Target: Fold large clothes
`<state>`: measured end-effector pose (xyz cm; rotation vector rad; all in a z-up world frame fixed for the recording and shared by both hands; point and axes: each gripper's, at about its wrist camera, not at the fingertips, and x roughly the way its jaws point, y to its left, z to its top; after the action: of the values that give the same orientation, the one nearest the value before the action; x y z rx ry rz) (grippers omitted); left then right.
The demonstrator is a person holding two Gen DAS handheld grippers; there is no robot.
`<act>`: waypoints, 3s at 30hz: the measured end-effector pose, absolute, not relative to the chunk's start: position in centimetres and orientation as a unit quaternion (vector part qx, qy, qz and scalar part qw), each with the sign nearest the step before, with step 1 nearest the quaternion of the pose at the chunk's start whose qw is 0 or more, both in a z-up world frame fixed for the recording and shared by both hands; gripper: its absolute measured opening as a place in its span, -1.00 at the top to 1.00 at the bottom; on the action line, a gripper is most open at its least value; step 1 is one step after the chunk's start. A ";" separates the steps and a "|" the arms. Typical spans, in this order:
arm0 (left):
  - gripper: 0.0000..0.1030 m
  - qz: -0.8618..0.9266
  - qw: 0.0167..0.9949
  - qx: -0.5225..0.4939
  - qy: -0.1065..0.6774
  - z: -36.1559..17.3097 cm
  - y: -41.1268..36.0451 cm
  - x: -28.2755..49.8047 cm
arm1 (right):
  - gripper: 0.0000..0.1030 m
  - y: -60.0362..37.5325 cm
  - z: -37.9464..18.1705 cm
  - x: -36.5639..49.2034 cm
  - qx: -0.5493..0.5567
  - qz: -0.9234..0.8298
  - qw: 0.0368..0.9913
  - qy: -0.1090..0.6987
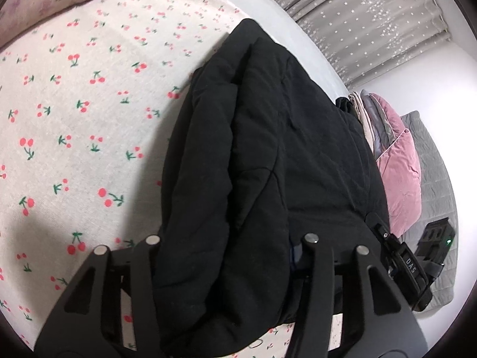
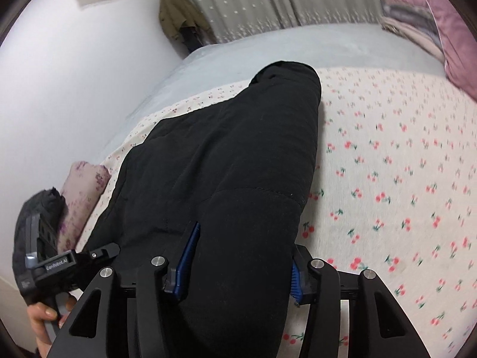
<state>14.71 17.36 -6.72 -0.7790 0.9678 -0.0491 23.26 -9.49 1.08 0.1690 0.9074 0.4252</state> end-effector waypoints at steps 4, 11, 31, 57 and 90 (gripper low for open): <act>0.05 -0.030 0.807 -0.378 0.453 -6.3 15.7 15.7 | 0.09 -9.7 3.0 22.5 0.038 0.193 0.896 0.398; 0.08 -0.074 0.818 -0.362 0.441 -3.5 7.5 18.8 | 0.17 -14.3 7.0 22.1 -0.026 0.144 0.931 0.333; 0.01 -0.307 0.805 -0.254 0.441 -2.9 -30.5 24.0 | 0.52 -55.6 8.4 20.5 0.056 -0.091 0.952 0.287; -0.61 -0.187 0.872 -0.081 0.444 3.2 -23.3 12.1 | -0.47 -44.6 9.9 12.5 -0.007 -0.117 0.934 0.338; -0.90 -0.179 0.925 0.034 0.334 2.8 -23.3 3.5 | -0.98 -39.2 4.6 -1.5 0.092 -0.189 0.924 0.319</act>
<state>3.49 -23.31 2.75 0.0701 0.6852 -0.3664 -1.51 -39.21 4.59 0.1879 0.6542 -0.3877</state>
